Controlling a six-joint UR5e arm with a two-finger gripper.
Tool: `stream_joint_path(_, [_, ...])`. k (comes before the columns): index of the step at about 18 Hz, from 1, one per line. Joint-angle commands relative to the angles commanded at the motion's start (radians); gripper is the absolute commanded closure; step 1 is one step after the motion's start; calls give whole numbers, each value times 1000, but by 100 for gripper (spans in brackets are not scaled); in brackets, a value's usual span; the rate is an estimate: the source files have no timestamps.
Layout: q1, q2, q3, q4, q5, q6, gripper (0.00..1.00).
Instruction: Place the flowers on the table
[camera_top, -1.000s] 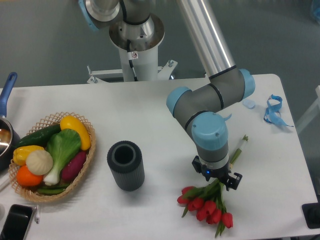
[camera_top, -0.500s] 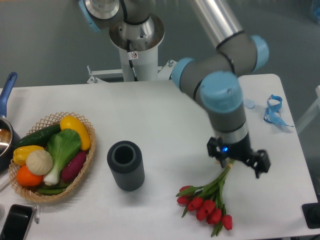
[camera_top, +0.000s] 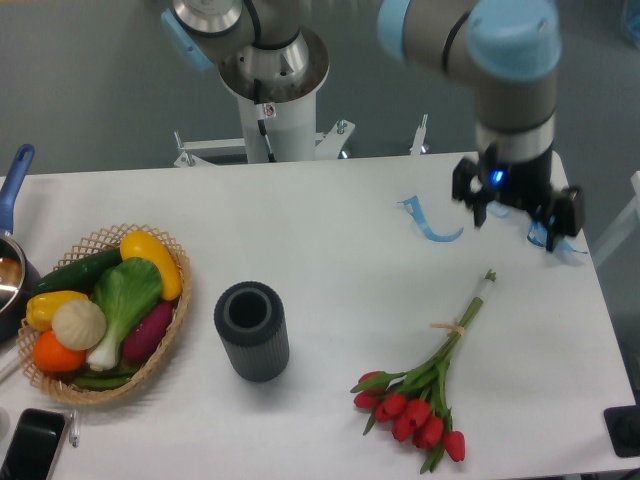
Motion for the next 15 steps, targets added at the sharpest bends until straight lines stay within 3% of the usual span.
stream_joint_path(6, [138, 63, -20, -98, -112, 212, 0])
stream_joint_path(15, [146, 68, -40, -92, -126, 238, 0])
